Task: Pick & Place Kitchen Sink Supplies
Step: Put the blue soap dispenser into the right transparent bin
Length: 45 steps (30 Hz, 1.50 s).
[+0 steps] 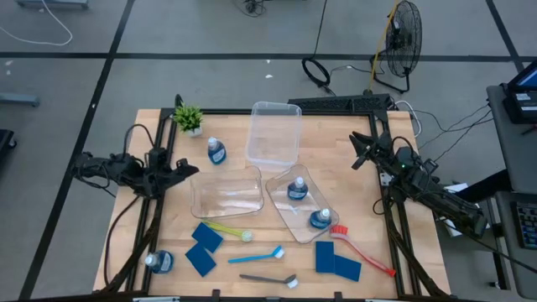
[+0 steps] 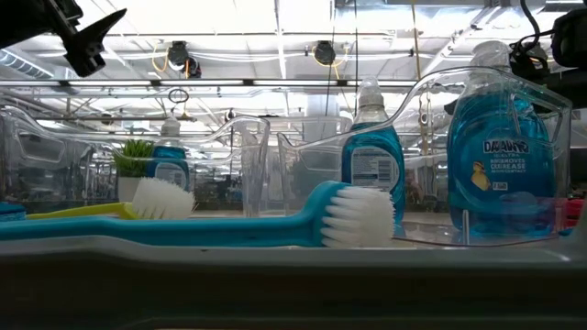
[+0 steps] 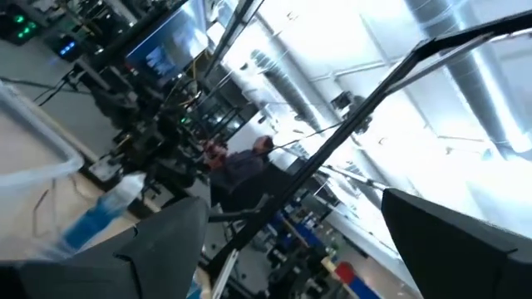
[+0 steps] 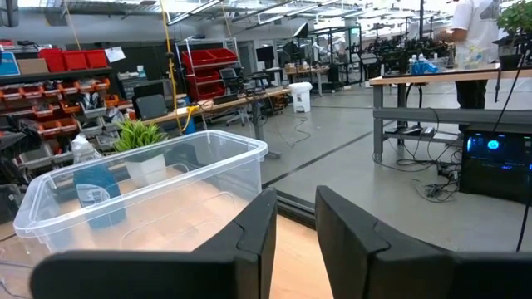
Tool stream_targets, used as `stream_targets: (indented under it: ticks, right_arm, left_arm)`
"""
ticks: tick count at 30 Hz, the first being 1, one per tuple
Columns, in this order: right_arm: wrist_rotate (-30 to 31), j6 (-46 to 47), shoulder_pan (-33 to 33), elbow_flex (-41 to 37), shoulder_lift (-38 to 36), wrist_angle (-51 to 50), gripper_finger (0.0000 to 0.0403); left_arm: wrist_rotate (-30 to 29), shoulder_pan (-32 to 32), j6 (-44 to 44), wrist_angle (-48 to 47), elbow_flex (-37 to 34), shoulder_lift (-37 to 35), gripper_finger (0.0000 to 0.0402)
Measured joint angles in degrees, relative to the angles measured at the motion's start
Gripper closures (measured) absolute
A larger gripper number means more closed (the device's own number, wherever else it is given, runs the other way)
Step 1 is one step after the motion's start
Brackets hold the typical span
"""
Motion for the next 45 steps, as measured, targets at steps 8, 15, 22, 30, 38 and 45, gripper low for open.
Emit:
stream_targets:
  ticks: [8,15,22,30,38,45]
  right_arm:
    - [0.0,0.0,0.0,0.0,0.0,0.0,0.0330]
    - [0.0,0.0,0.0,0.0,0.0,0.0,0.0330]
    - [0.0,0.0,0.0,0.0,0.0,0.0,0.0330]
    - [0.0,0.0,0.0,0.0,0.0,0.0,0.0330]
    - [0.0,0.0,0.0,0.0,0.0,0.0,0.0330]
    - [0.0,0.0,0.0,0.0,0.0,0.0,0.0330]
  left_arm:
    - [-2.2,0.0,2.5,-1.2,0.0,0.0,0.0041]
    - [-1.7,0.0,32.9,-5.1,0.0,0.0,0.0041]
    - [-2.7,0.0,33.7,-4.7,0.0,0.0,0.0041]
    - [-14.8,0.0,35.8,-4.9,0.0,0.0,0.0041]
    - [-18.4,0.0,40.0,-5.2,0.0,0.0,0.0041]
    - [-36.0,0.0,36.9,-6.1,0.0,0.0,0.0041]
